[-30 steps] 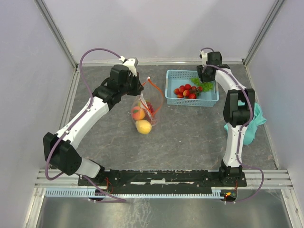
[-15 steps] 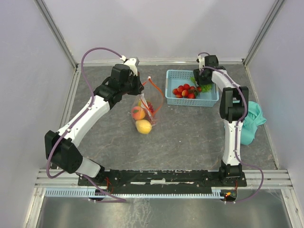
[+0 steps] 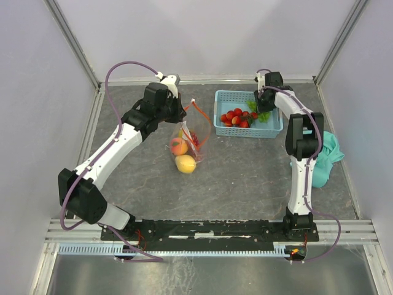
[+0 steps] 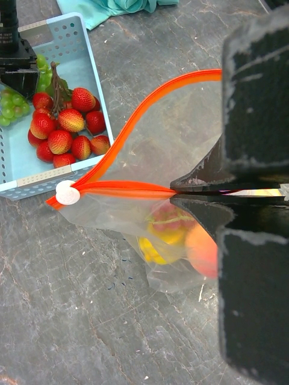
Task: Place the food in the zip-top bag and seal the zipper
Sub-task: Pick up the fake fruit from the bin.
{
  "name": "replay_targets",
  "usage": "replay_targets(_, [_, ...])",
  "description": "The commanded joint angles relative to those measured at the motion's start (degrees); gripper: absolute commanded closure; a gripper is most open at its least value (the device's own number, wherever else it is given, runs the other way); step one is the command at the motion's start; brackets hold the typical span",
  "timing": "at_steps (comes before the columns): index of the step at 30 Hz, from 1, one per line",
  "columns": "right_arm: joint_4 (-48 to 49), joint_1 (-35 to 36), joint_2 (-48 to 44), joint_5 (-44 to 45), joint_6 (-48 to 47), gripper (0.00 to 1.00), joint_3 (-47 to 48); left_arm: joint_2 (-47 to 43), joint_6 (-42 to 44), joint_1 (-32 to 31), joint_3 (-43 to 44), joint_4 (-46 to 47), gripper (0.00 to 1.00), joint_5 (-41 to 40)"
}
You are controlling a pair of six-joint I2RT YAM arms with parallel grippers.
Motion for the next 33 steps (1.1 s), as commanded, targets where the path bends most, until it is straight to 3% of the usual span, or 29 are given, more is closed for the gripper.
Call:
replay_targets(1, [-0.5, -0.1, -7.1, 0.7, 1.5, 0.77, -0.9, -1.1, 2.6, -0.1, 2.2, 1.1, 0.97, -0.1])
replay_targets(12, [-2.4, -0.1, -16.1, 1.7, 5.7, 0.80, -3.8, -2.7, 3.1, -0.1, 1.4, 2.0, 0.97, -1.0])
replay_targets(19, [-1.2, 0.7, -26.8, 0.5, 21.7, 0.78, -8.1, -3.1, 2.8, -0.1, 0.9, 3.2, 0.97, -1.8])
replay_targets(33, [0.9, 14.3, -43.3, 2.3, 39.4, 0.78, -15.3, -2.8, 1.3, -0.2, -0.4, 5.0, 0.97, -1.4])
